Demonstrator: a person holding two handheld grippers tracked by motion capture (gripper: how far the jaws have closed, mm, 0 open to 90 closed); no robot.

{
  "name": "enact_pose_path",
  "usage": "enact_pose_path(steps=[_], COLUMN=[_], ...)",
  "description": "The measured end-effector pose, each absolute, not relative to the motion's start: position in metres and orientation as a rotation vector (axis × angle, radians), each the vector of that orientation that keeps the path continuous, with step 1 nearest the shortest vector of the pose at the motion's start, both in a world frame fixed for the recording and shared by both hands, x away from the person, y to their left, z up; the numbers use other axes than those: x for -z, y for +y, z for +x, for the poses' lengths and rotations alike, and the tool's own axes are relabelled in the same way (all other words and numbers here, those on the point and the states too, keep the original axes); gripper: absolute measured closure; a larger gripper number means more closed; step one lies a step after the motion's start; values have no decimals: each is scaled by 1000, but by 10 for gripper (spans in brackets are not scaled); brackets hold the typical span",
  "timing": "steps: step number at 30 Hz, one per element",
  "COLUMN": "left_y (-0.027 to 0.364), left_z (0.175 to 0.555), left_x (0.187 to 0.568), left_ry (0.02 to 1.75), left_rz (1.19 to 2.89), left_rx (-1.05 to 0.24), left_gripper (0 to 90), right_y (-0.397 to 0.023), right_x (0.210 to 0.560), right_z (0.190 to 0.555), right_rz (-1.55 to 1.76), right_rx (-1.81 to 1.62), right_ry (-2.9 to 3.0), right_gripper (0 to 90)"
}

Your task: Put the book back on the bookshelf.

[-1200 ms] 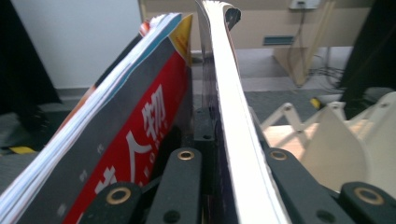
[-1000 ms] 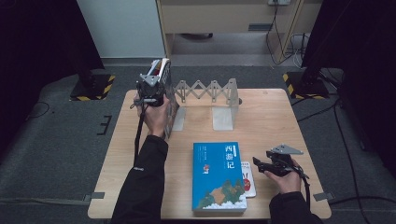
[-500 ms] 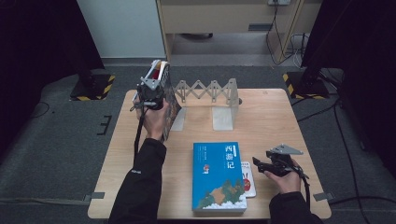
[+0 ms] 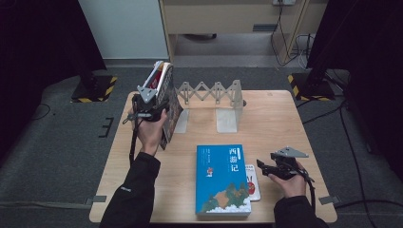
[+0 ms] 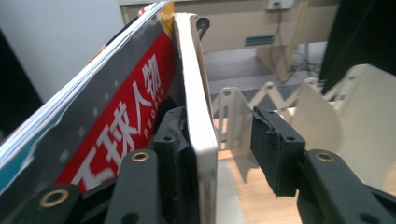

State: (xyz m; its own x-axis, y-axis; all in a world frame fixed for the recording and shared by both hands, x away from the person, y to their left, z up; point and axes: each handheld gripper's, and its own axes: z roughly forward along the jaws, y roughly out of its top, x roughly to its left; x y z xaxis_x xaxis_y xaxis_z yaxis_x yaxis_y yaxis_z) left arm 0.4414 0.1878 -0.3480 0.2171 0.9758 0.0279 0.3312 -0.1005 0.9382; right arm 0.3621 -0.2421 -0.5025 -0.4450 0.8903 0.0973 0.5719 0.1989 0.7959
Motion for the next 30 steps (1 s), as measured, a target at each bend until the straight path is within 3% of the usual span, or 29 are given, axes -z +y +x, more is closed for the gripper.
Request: enact_pose_path(steps=[17,30], left_y=[209,201], left_z=[388,361], left_x=[357,396], left_ry=[1113,1103], left_rz=[1606,1727], left_rx=[-820,-700], left_gripper=[396,338], right_y=[-240,-239], right_x=[500,495], right_z=[362,360], right_rz=[1365,1359], right_rx=[-1147,-1168], right_ry=[2080,2073], right_gripper=[287,270])
